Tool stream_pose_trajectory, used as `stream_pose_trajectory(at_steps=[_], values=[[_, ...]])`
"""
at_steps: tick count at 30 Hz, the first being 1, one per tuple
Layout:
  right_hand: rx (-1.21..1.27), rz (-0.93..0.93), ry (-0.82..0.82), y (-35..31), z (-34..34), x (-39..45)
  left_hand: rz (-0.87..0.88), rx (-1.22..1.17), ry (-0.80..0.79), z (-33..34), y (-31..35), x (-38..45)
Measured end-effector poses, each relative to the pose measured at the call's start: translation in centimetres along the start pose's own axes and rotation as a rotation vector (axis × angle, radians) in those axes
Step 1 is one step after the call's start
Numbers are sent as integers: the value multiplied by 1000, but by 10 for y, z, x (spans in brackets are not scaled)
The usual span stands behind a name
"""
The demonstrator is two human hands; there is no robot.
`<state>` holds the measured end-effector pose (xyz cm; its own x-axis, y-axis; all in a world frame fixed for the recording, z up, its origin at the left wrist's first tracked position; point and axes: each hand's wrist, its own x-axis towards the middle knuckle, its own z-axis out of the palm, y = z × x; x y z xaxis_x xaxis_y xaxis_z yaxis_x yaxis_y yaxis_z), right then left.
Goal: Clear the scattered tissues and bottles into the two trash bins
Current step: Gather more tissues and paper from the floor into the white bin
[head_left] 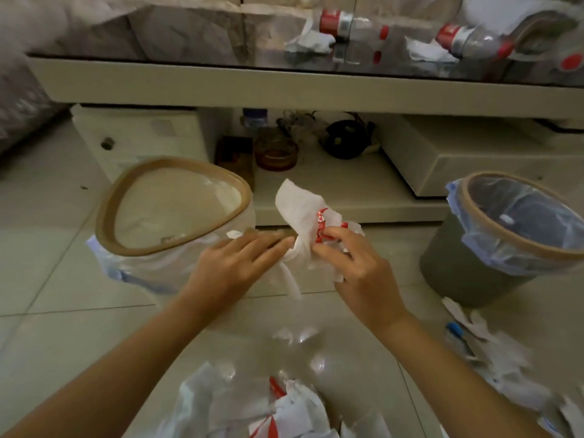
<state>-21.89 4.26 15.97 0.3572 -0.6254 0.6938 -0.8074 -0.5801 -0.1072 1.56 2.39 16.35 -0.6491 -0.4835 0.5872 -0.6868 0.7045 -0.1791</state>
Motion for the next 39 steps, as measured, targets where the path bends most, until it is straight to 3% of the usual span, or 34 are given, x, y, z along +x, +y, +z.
stream_pose_trajectory(at_steps=[7,10,14,16,19,21,22,26,29,39], values=[[127,-125,76,-48,39,97,-169,158,194,-48,-71,-15],[256,-90,77,-73,63,135,-270,193,164,-56,-102,-30],[504,144,114,-108,98,175,-445,187,14,-44,-130,-38],[560,275,-28,-112,120,185,-527,121,-83,-37,-136,-35],[469,414,-484,-98,152,187,-730,33,-388,-22,-141,-32],[330,377,-718,-90,158,183,-783,1,-600,-16,-142,-31],[252,316,-736,-89,157,180,-797,-16,-640,-15,-142,-29],[212,112,-435,-91,138,170,-775,-1,-517,-18,-134,-24],[221,34,-331,-88,124,160,-753,-18,-428,-22,-122,-17],[12,38,-219,-43,82,82,-536,-71,-180,-12,-55,18]])
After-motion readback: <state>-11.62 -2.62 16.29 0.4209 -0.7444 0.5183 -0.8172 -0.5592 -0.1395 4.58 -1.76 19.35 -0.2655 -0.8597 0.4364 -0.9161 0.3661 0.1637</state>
